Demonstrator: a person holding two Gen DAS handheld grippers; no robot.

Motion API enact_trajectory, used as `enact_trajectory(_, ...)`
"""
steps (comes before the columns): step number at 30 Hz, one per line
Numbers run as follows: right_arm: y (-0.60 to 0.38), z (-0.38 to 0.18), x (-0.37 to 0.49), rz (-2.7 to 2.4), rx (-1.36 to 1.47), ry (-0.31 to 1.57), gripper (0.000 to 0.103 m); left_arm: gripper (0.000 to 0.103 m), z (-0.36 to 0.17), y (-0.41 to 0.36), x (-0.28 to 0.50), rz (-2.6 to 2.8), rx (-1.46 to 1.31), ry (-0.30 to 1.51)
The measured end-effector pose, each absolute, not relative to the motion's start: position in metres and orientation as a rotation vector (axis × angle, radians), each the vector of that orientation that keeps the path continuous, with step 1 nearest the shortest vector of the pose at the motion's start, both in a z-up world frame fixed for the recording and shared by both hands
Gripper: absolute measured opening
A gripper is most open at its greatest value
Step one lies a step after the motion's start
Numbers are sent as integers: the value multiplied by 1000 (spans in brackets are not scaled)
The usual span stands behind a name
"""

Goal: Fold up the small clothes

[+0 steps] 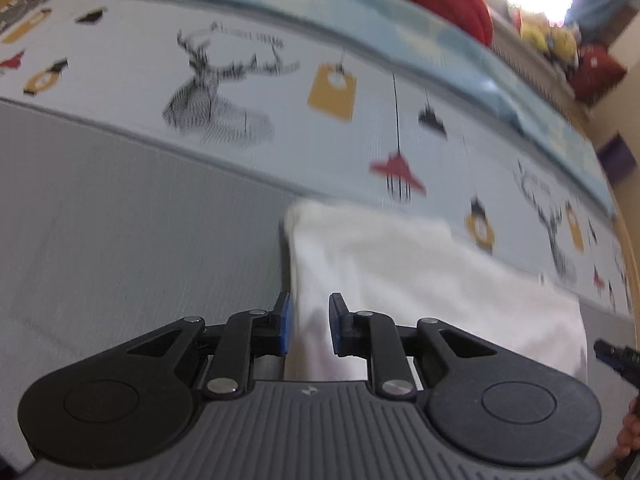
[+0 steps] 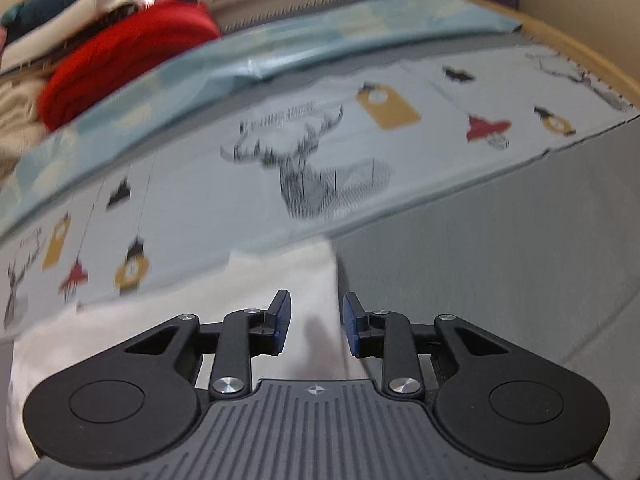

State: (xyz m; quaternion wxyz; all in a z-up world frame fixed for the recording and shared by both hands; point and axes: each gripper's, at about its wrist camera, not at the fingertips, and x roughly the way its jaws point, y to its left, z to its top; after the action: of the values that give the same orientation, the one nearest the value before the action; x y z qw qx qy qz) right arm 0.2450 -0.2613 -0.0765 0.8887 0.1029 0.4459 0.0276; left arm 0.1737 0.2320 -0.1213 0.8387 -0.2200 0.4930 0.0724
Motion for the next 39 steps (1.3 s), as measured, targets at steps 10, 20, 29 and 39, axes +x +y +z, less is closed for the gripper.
enact_trajectory(10,-272,-103,186,96,73,1250,42,35,-153,189,127,-22,-240,1325)
enact_trajectory(20,-284,-84,151,155,55,1250,6,5,-153,180,110,8,-108,1364)
enact_trajectory(29,-286,-93,152,82,-1,1318,8,26,-140,181,117,41,-105,1281)
enact_trajectory(39,-274,-84,156,102,-88,1193,26,40,-150,176,141,109,-173,1250)
